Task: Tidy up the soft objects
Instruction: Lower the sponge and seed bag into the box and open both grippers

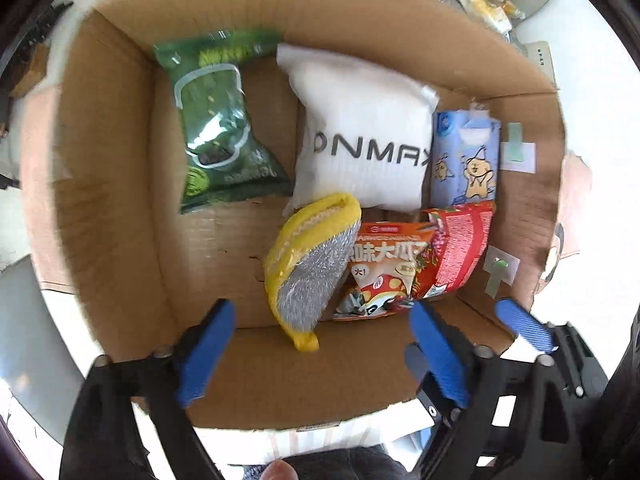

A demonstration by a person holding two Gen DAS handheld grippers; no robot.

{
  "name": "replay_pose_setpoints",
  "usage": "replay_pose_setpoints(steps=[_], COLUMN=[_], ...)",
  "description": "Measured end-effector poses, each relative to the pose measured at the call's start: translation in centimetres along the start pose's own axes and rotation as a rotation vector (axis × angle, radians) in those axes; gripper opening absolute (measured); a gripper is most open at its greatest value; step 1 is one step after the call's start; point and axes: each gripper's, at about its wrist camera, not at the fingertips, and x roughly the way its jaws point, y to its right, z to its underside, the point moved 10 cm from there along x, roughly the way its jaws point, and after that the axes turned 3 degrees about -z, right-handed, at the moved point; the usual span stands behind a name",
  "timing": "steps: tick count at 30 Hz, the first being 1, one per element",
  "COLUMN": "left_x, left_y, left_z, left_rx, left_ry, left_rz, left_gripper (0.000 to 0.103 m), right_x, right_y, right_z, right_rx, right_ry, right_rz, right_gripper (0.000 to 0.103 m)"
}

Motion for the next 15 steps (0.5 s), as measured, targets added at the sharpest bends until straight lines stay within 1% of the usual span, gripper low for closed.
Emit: replay_pose_setpoints(steps=[2, 4, 6, 8, 11, 15], left_x=[-1.2, -2.1, -2.9, -3.8, -5.9, -8.9], left_y=[-0.3, -0.4, -1.3, -1.7, -2.5, -2.8], left_z=[0.4, 1.1, 1.7, 2.1, 3.1, 4.3], left_rx=[0.004, -0.004, -0.010, -0.009, -0.004, 0.018], left_ry=[0.035, 0.064, 0.093, 0.128, 0.208, 0.343], left_rz=[-0.018, -0.019, -0.028, -0.045, -0.081, -0.163], left_gripper=[0.099, 0.100, 0.100, 0.100, 0.100, 0.100], right_x=[-1.0, -1.9, -2.7, -3.5, -4.9, -6.5], right_y=[0.0, 0.0, 0.1, 0.4, 1.0, 0.8], right_z=[0.2, 0.4, 0.6, 1.0, 1.4, 2.2], right_rx=[-0.014, -0.022, -0.036, -0.037, -0.037, -0.047], right_ry=[0.016, 0.033, 0.054, 0.078, 0.114, 0.164], right_rz=[0.017, 0.031, 0.051, 0.065, 0.067, 0.055], right_gripper=[0.099, 0.100, 0.103, 0.103, 0.103, 0.103])
